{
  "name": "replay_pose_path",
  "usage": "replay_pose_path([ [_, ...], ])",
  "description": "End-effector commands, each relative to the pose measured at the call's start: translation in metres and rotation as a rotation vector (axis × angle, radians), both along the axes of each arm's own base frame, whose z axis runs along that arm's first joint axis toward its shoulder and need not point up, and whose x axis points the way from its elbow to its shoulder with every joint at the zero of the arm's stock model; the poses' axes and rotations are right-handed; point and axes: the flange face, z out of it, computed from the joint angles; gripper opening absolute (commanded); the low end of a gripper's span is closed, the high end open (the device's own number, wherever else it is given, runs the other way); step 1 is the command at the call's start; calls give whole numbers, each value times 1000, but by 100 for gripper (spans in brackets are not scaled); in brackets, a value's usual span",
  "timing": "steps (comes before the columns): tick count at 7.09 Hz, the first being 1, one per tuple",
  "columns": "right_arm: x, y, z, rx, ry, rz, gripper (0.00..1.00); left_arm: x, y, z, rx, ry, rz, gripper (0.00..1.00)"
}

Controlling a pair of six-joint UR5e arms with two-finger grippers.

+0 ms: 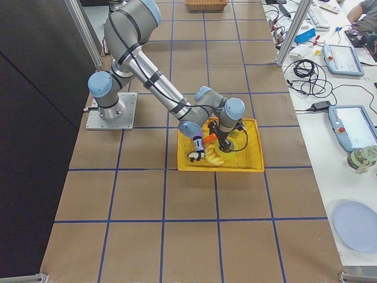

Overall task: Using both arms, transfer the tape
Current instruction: 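Close the right gripper on the yellow tape roll's rim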

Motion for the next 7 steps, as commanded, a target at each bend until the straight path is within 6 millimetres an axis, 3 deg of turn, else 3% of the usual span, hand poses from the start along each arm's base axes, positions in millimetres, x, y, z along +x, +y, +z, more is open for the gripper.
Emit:
replay_pose_path([
  [1, -2, -1, 3, 1, 18, -23, 2, 0, 0, 0, 1, 0, -1, 100],
  [3, -5, -1, 25, -19, 64, -32, 0, 0, 0, 0, 1, 0, -1, 100],
  [5, 6, -1, 63, -52, 87, -65, 0, 0, 0, 0, 1, 0, -1, 100],
  [6, 24, -2, 75, -47, 90, -81, 0, 0, 0, 0, -1, 0, -1, 100],
  [7, 88, -7, 108, -55, 98, -119, 0, 0, 0, 0, -1, 0, -2, 100],
])
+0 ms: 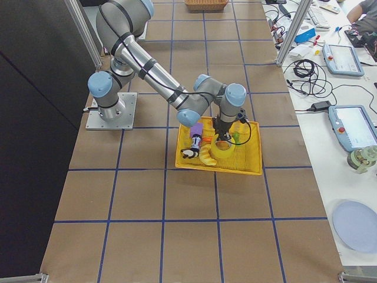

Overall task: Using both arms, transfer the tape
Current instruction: 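Carry the tape roll to the table center and release it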

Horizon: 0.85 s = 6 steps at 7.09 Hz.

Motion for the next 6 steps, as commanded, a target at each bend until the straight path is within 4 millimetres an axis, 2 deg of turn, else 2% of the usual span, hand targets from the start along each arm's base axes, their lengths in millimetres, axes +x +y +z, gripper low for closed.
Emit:
replay_pose_path([
  [1, 144, -1, 60, -5, 9, -87, 0, 0, 0, 0, 0, 0, -1, 100],
  [2, 241, 9, 75, 6, -8, -126, 2, 0, 0, -1, 1, 0, -1, 100],
  [3, 339, 24, 70, 14, -51, -228, 5, 1, 0, -1, 1, 0, 0, 100],
  [4, 421, 45, 61, 26, -38, -298, 6, 1, 0, -1, 1, 0, -1, 100],
  [5, 496, 66, 39, 26, -65, -355, 12, 1, 0, 0, 0, 0, 0, 100],
  [6, 548, 79, 14, 34, -101, -413, 23, 1, 0, 0, 0, 0, 0, 100],
])
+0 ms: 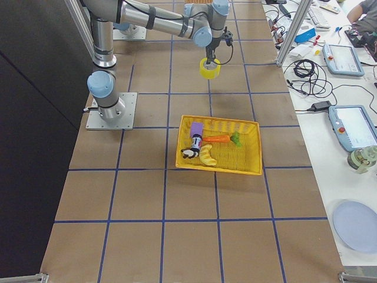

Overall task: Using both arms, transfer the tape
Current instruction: 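Carry the tape roll to the table center and release it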

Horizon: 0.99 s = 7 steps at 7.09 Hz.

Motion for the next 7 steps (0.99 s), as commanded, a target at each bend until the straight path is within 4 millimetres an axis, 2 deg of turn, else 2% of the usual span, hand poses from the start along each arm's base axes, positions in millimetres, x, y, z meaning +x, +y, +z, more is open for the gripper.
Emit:
replay_pose_path([
  [1, 107, 38, -46, 17, -31, -108, 49, 0, 0, 0, -1, 0, 0, 100],
  [2, 114, 40, -52, 21, -27, -102, 99, 0, 0, 0, -1, 0, 0, 100],
  [3, 109, 35, -45, 5, -16, -89, 100, 0, 0, 0, 1, 0, 0, 100],
  [4, 94, 21, -34, -24, -26, -47, 100, 0, -1, -1, 2, 0, 0, 100],
  [5, 67, -3, -13, -73, -5, -37, 100, -1, 0, -4, 13, 8, 4, 100],
  [6, 30, -19, 20, -98, 7, -20, 100, -8, -7, -36, 60, 28, 37, 100],
  [7, -18, -26, 66, -100, 9, -31, 100, -35, -5, -65, 30, 58, 124, 100],
])
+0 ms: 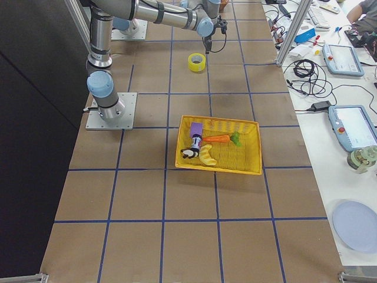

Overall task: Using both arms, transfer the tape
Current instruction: 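Reach the left gripper to the tape roll while the right arm withdraws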

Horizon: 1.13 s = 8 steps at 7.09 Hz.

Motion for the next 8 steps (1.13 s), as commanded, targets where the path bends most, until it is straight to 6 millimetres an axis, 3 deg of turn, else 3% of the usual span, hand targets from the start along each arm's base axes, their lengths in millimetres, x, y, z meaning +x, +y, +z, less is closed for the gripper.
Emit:
replay_pose_path([
  [1, -96, -12, 92, -33, 1, -20, 100, -56, 7, -64, -44, 31, 98, 100],
  [2, -130, 0, 122, -27, 12, -71, 100, -90, 7, -108, -78, 31, 112, 100],
  [3, -155, 13, 139, -27, 13, -97, 100, -126, 7, -150, -76, 35, 112, 100],
  [5, -166, 21, 130, -6, 15, -80, 100, -201, 5, -241, -110, 41, 97, 100],
  [6, -162, 27, 137, -17, 16, -73, 100, -214, 2, -265, -140, 37, 76, 95],
  [7, -163, 27, 134, -11, 16, -73, 100, -215, 4, -282, -111, 22, 59, 73],
  [8, -167, 28, 130, -3, 17, -79, 100, -213, 8, -276, -83, 6, 27, 44],
])
